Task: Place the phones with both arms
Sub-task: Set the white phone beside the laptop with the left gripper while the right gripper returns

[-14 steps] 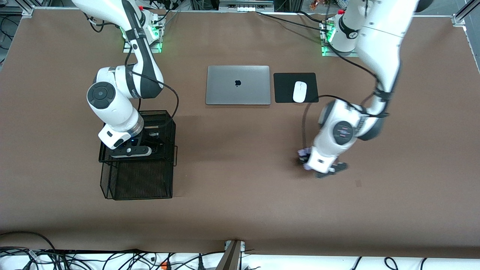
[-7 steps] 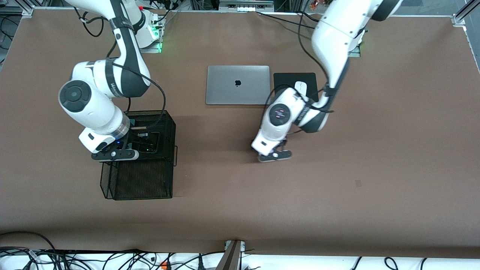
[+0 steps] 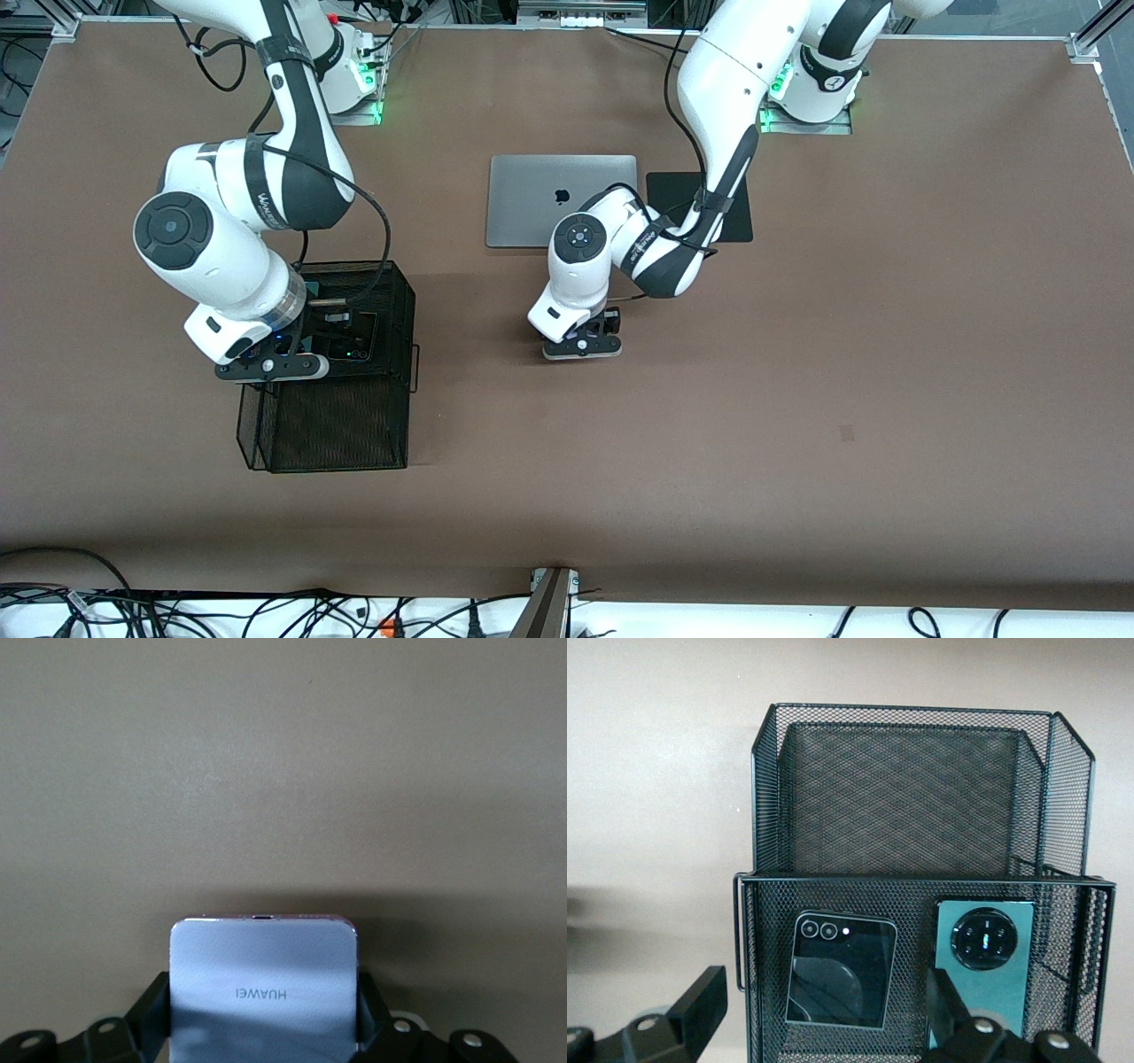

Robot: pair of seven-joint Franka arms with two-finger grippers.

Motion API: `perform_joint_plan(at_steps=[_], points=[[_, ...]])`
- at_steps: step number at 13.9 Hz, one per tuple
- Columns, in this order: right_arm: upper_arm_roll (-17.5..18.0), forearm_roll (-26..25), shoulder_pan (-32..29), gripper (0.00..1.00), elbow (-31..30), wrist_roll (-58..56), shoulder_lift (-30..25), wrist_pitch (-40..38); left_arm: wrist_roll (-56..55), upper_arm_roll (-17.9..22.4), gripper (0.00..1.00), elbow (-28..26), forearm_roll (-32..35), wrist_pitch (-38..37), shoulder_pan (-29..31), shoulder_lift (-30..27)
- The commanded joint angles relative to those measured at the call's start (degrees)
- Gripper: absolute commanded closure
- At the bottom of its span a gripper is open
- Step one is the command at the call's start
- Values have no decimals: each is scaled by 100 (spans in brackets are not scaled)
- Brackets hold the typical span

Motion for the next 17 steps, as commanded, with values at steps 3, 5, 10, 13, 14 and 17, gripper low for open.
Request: perform_joint_plan(at_steps=[3,5,10,13,14,17], points=[[56,44,-65,1,94,3,16,-109,-293,125,33,244,255,-75,-91,233],[56,44,-56,1,94,3,16,-109,-284,133,0,270,263,-75,-74,215],[179,71,101,1,260,572,16,-117,-22,318,0,665,237,-739,188,-48],[345,71,330,1,550,845,129,-117,708,213,0,561,158,-1532,760,-688],[503,71,383,1,751,1021,295,-117,822,213,0,543,158,-1838,935,-882],[1039,53,418,1,1664,1934,1103,-100,1637,213,0,508,158,-2918,1515,-1505]])
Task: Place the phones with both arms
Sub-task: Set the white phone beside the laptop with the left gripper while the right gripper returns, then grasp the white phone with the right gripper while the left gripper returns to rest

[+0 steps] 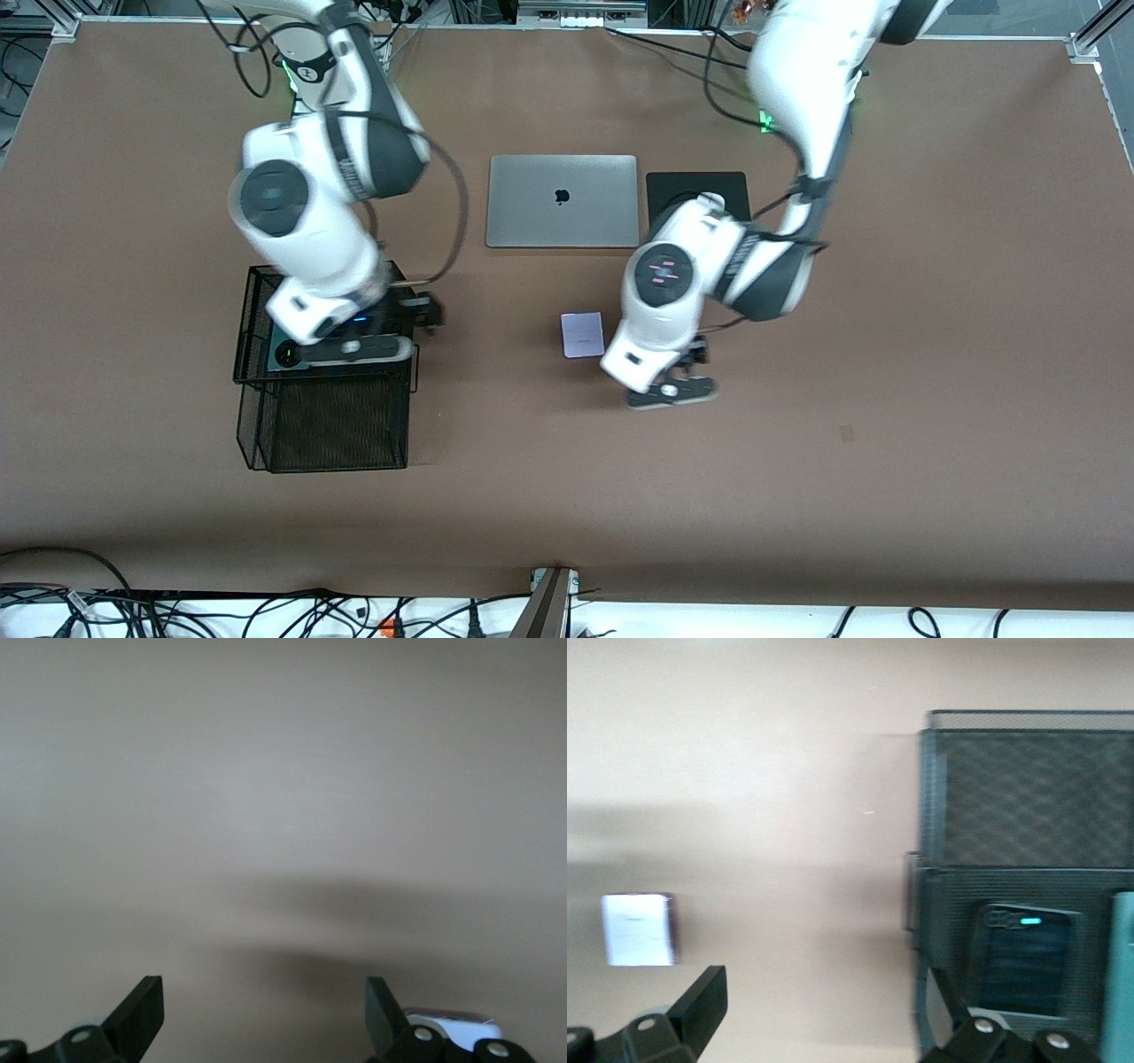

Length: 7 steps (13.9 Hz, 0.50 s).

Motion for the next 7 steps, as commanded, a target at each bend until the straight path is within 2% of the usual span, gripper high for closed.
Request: perform_joint_plan(at_steps=[1,2,5,7], points=[[447,65,-10,1,1128,712,1008,-10,815,-116,0,-236,51,-902,555,-751],[701,144,-10,1,1270,1001,1220,86,1122,-124,0,-236,51,-1114,853,-988],[1212,171,77,1,1316,1547,1783,1130,2089,-116,0,-228,51,-1730,1592,-1647],[1240,136,392,1,1342,1724,2161,1797,2617,-116,0,-228,51,-2038,2058,-2043]])
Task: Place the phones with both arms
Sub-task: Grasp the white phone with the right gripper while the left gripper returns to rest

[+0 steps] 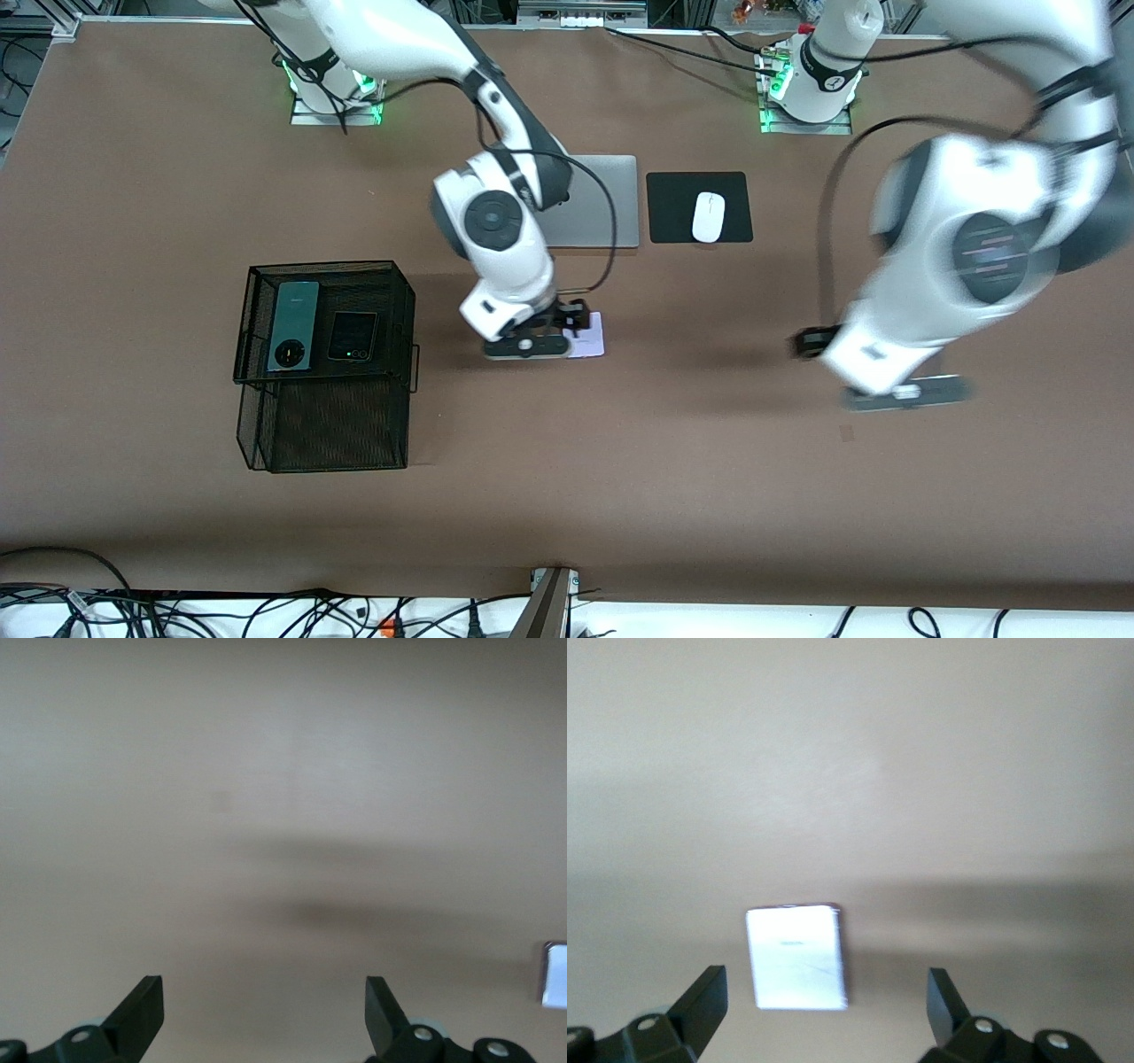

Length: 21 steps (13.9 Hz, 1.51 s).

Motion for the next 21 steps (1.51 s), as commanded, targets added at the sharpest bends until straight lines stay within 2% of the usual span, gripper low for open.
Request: perform_joint_plan(at_steps=[1,2,5,11,14,16,21], points=[[-10,58,319,1,288,202,569,642,631,-119,0,-223,51,-312,535,-648],[-18,-55,398,1,297,167,693,784,694,-127,0,-223,51,-373,641,-815],[17,-907,425,1,288,53,869,794,905,-119,0,-223,43,-803,713,-1237],[25,-961,425,1,279,-299,966,846,923,-119,0,-320,-291,-1392,774,-1844],[17,-961,425,1,279,-281,1080,1092,1492,-84,0,-347,-291,-1673,870,-2038],[25,-961,417,1,279,-281,1115,1171,1538,-127,0,-390,-300,-1710,950,-2108],[17,-961,425,1,279,-264,1212,1338,1416,-197,0,-935,-370,-1429,862,-2126]])
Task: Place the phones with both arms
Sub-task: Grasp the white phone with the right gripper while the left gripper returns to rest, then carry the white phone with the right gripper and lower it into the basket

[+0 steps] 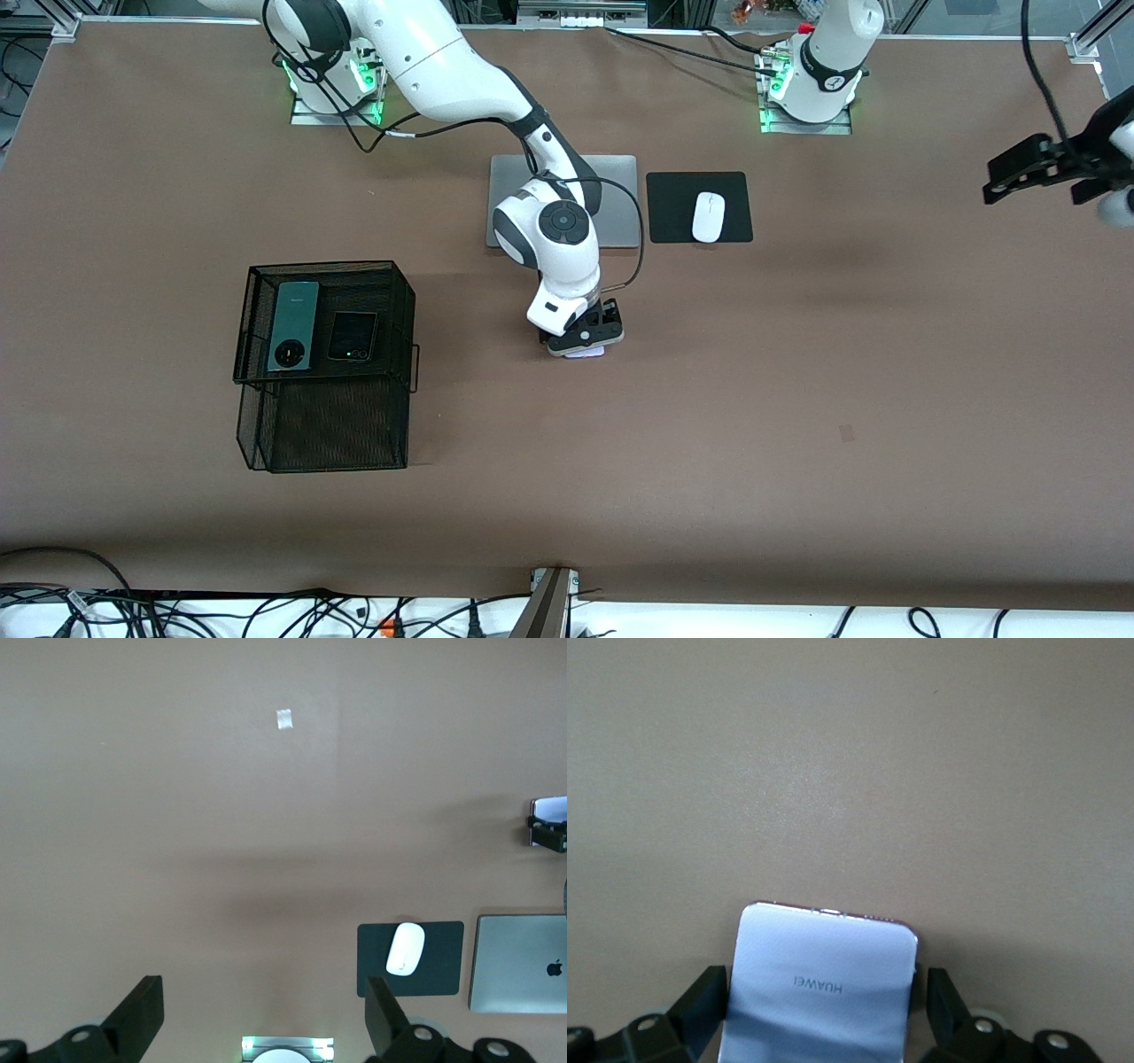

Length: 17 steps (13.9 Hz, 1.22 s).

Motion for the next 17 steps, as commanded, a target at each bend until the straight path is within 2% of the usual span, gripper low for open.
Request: perform_joint_plan(at_steps=[1,2,4,6,7,9,12,14,17], points=[[-7,-60,-13,4,177,0,183,141,2,-92,0,-313,-133,198,-17,-126],[2,-60,-13,20,177,0,183,141,2,-92,0,-270,-116,198,-26,-73],[-7,-51,-13,62,177,-8,175,132,2,-101,0,-208,-116,312,-43,6],[-16,-43,-21,92,185,-9,140,123,2,-110,0,-199,-124,339,-43,-11],[-33,-16,-30,100,185,35,105,97,2,-110,0,-208,-124,348,-43,-28],[-129,-16,-74,100,185,176,-105,18,2,-171,0,-225,-124,348,-26,-64],[-525,-7,-275,100,255,62,-588,-963,-7,-189,0,-313,-107,348,-26,-177],[-491,-7,-670,100,413,-401,-966,-1727,-15,-198,0,-401,-98,348,-26,-231],[-534,-16,-1241,100,677,-1420,-1240,-2634,-15,-233,0,-472,-98,383,-17,-257]])
